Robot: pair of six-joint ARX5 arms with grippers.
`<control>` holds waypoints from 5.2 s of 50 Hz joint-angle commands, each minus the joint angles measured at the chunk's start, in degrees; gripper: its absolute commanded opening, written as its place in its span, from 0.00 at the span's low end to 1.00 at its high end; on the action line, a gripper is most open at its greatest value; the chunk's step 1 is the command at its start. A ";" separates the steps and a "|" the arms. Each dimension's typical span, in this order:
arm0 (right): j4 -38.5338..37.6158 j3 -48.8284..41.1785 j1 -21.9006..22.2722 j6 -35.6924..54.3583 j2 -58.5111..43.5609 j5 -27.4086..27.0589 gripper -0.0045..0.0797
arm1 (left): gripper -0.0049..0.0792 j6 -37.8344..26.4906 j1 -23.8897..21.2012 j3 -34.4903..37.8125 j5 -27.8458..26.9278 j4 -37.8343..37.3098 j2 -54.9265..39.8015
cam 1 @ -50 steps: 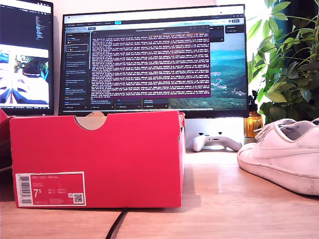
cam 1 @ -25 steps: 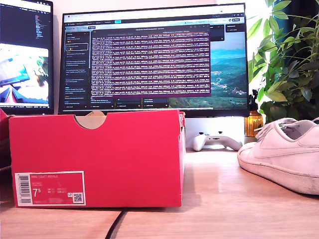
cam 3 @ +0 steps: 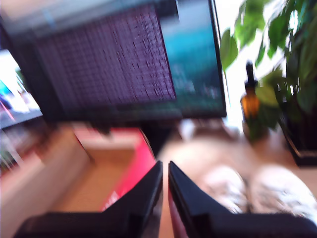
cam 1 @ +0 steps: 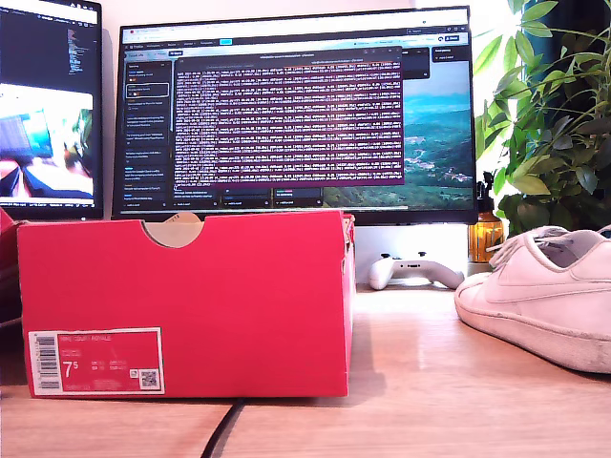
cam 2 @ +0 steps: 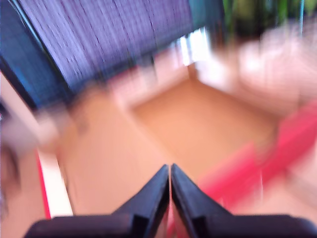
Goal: Pack the white shoes by picking the first shoe and placing it inside the red shoebox, left side, then picking and rotating the second shoe and placing it in the shoebox
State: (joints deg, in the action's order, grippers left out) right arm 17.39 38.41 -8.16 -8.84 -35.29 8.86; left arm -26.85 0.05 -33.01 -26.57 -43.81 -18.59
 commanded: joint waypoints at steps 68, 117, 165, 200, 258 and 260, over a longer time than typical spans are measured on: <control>23.45 19.58 -2.71 1.14 -35.52 0.17 0.11 | 0.04 -13.73 -35.21 -1.51 42.05 13.05 -44.98; 28.28 19.58 -5.40 7.48 -56.13 -0.15 0.42 | 0.04 -13.64 -35.23 -1.51 40.30 16.74 -46.01; 36.22 42.91 -16.59 -1.64 -58.27 5.90 0.04 | 0.04 -13.66 -35.21 -1.51 40.28 15.12 -46.01; 20.09 55.23 -31.89 -23.41 -60.98 5.51 0.04 | 0.04 -13.68 -35.21 -1.51 40.30 15.15 -46.01; 5.70 55.23 -39.45 -42.99 -79.43 -2.82 0.04 | 0.04 -13.68 -35.21 -1.51 40.61 15.32 -46.01; 5.64 55.23 -39.45 -43.01 -79.69 -3.93 0.04 | 0.04 -13.68 -35.21 -1.51 40.61 15.37 -46.01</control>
State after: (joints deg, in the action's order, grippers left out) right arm 24.86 92.36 -47.35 -52.31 -116.01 6.22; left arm -40.49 -35.16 -34.02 14.02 -28.71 -64.27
